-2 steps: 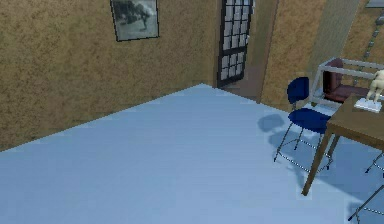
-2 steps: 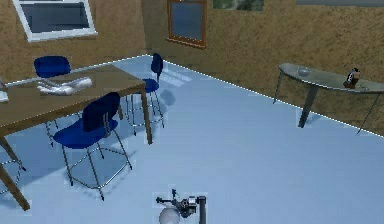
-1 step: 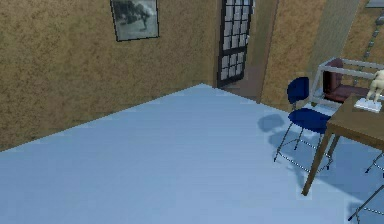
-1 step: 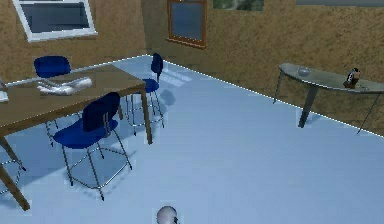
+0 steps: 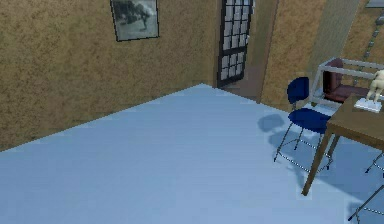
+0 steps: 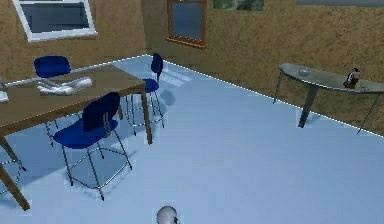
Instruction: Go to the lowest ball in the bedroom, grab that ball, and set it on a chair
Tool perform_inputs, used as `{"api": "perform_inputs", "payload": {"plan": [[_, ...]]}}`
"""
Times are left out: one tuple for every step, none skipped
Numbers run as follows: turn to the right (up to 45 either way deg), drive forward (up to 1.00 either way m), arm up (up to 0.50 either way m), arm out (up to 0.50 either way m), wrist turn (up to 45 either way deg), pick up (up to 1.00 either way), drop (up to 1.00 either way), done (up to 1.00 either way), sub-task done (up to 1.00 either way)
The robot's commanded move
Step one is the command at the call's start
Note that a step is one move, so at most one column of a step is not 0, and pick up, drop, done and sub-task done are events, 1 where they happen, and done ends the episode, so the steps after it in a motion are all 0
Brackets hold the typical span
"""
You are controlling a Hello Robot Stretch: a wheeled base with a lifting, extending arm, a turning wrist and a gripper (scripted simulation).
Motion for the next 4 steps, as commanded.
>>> {"api": "perform_inputs", "payload": {"plan": [[0.0, 0.0, 0.1, 0.0, 0.0, 0.0, 0.0, 0.0, 0.0], [0.0, 0.0, 0.5, 0.0, 0.0, 0.0, 0.0, 0.0, 0.0], [0.0, 0.0, 0.42, 0.0, 0.0, 0.0, 0.0, 0.0, 0.0], [0.0, 0.0, 0.0, 0.0, -45.0, 0.0, 0.0, 0.0, 0.0]]}}
